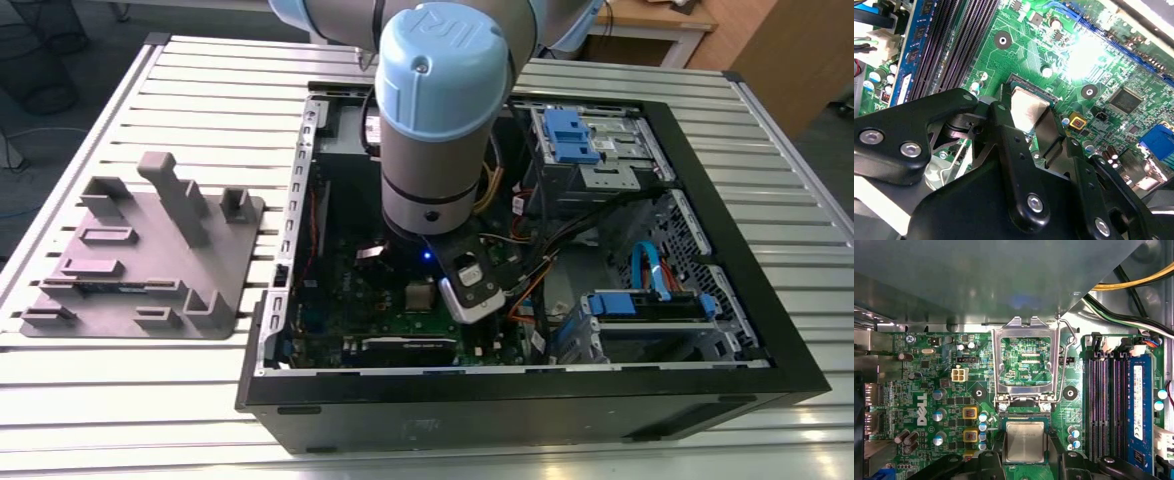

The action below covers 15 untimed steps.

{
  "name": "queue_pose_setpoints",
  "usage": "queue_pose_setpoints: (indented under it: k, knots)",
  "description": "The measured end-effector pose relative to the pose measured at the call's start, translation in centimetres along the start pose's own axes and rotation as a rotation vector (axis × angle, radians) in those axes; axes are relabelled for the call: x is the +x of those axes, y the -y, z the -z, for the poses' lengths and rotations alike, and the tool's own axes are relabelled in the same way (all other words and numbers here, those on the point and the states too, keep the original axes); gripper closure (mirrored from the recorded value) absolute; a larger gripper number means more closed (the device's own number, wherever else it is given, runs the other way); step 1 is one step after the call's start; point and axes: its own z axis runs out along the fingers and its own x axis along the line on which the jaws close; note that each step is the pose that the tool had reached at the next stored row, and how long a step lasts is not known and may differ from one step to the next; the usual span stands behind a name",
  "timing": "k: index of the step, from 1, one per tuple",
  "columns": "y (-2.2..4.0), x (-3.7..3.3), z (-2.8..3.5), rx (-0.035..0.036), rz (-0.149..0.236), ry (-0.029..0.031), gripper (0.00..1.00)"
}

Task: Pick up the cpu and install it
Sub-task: 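Place the cpu into insertion slot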

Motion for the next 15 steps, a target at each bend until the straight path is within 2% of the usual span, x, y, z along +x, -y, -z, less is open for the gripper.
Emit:
queue_pose_setpoints:
  k: [5, 10, 15]
  knots:
    - [0.0, 0.0, 0.1, -0.0001, 0.0, 0.0001, 0.54]
    - [-0.01, -0.01, 0.55, 0.0002, 0.0, 0.0, 0.54]
    - [-0.01, -0.02, 0.62, 0.0002, 0.0, 0.0, 0.54]
